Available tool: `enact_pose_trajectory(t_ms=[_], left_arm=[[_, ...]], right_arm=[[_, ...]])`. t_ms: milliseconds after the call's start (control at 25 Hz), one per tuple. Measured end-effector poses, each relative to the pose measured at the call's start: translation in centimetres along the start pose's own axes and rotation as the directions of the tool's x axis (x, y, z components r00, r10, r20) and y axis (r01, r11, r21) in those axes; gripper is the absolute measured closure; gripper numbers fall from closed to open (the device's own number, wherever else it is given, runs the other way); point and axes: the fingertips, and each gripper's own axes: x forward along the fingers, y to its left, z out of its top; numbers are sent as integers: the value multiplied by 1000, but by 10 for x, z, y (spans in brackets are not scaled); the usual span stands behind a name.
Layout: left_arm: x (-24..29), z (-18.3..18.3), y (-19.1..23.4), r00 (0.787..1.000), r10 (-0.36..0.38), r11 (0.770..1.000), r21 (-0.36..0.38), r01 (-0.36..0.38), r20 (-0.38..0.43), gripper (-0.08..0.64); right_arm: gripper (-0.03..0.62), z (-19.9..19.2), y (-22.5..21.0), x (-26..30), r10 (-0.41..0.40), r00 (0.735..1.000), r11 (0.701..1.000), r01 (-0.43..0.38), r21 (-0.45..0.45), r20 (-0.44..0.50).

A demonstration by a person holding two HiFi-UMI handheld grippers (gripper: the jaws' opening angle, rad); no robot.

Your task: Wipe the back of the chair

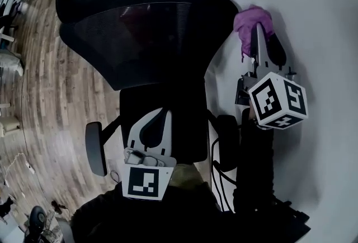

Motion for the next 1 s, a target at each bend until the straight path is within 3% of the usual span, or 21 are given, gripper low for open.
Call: enact_pose_trajectory(t_ms=[200,560,1000], left_arm=[[2,8,18,1000,-16,1000,-11,16,3,554],[-6,16,59,999,35,999,-39,-36,-30,554],[-20,2,114,991,117,991,-62,-121,-60,554]], right_arm=[[502,-20,10,0,-30,998,999,30,-16,-52],[502,-31,62,44,52,993,999,-53,-11,-111],[503,-60,127,78,137,982,990,-138,1,-128]])
